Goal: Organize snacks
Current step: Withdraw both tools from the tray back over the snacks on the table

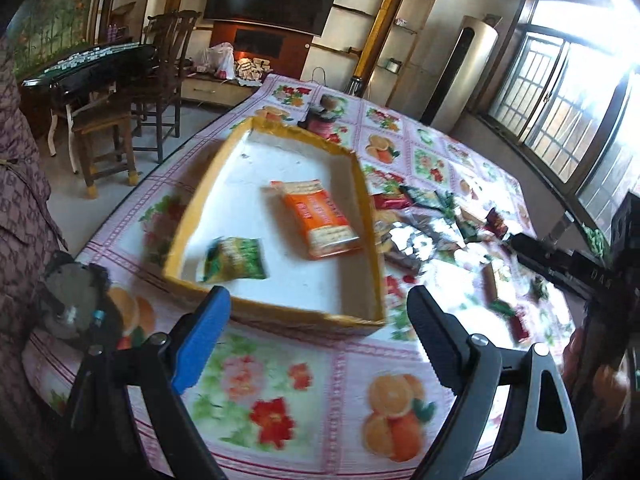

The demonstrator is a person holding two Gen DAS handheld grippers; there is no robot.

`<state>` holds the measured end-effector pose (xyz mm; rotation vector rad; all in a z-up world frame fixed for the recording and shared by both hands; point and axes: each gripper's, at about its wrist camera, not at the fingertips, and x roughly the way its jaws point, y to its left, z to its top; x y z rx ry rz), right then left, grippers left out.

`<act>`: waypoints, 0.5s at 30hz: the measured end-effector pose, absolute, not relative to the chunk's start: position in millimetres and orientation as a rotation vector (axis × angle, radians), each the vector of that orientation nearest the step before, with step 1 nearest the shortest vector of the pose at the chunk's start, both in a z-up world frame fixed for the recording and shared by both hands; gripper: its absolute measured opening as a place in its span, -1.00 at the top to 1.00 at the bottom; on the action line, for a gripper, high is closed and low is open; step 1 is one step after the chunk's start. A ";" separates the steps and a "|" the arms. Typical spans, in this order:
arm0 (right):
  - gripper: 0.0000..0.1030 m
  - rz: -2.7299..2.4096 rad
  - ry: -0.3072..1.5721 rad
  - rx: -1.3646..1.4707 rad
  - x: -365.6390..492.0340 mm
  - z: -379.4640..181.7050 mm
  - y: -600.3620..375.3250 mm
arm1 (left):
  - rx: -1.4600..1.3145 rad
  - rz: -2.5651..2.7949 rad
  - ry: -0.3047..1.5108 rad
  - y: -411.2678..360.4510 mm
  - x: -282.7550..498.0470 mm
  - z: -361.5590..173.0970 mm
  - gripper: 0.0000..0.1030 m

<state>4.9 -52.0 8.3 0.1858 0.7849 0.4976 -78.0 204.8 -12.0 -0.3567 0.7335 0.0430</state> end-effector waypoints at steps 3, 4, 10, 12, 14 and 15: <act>-0.13 0.478 0.765 0.218 0.0 13.8 -66.4 | -0.390 0.012 0.710 174.6 -68.6 -1.4 -0.75; -0.13 0.477 0.753 0.229 -2.4 16.0 -70.0 | -0.406 -0.008 0.703 163.3 -66.6 0.6 -0.75; -0.13 0.435 0.599 0.315 -30.6 44.5 -104.7 | -0.468 -0.118 0.706 65.7 -48.5 4.5 -0.75; -0.19 0.414 0.537 0.341 -39.0 57.6 -120.7 | -0.471 -0.116 0.702 38.2 -49.1 4.1 -0.75; -0.25 0.390 0.495 0.389 -44.0 66.7 -138.4 | -0.524 -0.112 0.689 25.3 -50.6 1.8 -0.75; -0.31 0.381 0.482 0.424 -44.7 69.0 -147.7 | -0.582 -0.131 0.694 20.3 -50.9 -1.5 -0.75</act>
